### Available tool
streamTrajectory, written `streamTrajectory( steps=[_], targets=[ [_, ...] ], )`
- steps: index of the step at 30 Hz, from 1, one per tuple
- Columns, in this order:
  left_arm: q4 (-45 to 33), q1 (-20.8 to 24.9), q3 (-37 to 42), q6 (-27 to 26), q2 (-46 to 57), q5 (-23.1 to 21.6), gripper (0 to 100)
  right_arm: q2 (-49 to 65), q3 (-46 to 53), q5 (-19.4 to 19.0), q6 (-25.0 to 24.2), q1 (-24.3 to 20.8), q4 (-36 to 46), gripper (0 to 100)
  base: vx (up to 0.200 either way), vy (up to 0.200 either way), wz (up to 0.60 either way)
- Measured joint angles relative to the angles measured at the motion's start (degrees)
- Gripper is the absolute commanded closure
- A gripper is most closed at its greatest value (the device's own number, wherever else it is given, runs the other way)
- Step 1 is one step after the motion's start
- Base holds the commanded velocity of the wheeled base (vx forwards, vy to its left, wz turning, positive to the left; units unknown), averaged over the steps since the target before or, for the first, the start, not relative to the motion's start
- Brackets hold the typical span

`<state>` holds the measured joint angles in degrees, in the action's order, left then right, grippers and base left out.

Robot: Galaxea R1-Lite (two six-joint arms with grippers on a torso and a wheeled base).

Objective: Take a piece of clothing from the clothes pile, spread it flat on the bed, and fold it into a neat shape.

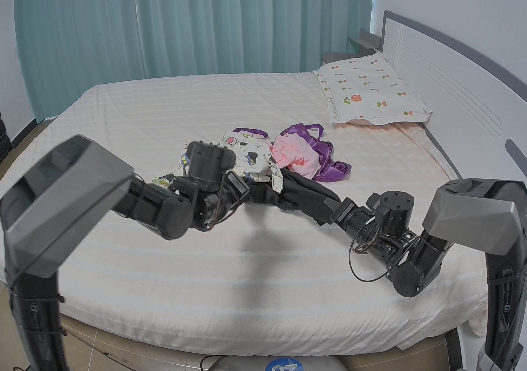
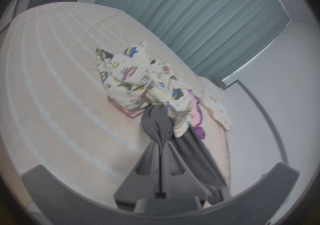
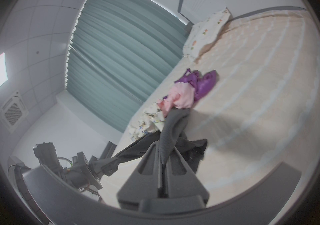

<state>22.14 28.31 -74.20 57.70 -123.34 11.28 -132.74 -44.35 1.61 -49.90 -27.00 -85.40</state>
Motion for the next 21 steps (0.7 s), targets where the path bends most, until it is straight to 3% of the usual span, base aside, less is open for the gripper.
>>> streamTrajectory(
  steps=[7,14,21],
  targets=[
    [0.4,1.8,4.3,1.8,15.4,-3.1,100,11.1,1.3,-3.9,0.0,-4.4,-3.4,100,0.0,0.0,0.0],
    [3.4,3.2,11.5,2.0,23.9,-4.3,100,18.4,-0.4,-5.9,-0.1,-7.0,-3.7,100,0.0,0.0,0.0],
    [13.1,2.0,21.7,2.4,27.5,-5.2,100,17.0,3.1,-6.6,-0.1,-7.5,-3.6,100,0.0,0.0,0.0]
  ],
)
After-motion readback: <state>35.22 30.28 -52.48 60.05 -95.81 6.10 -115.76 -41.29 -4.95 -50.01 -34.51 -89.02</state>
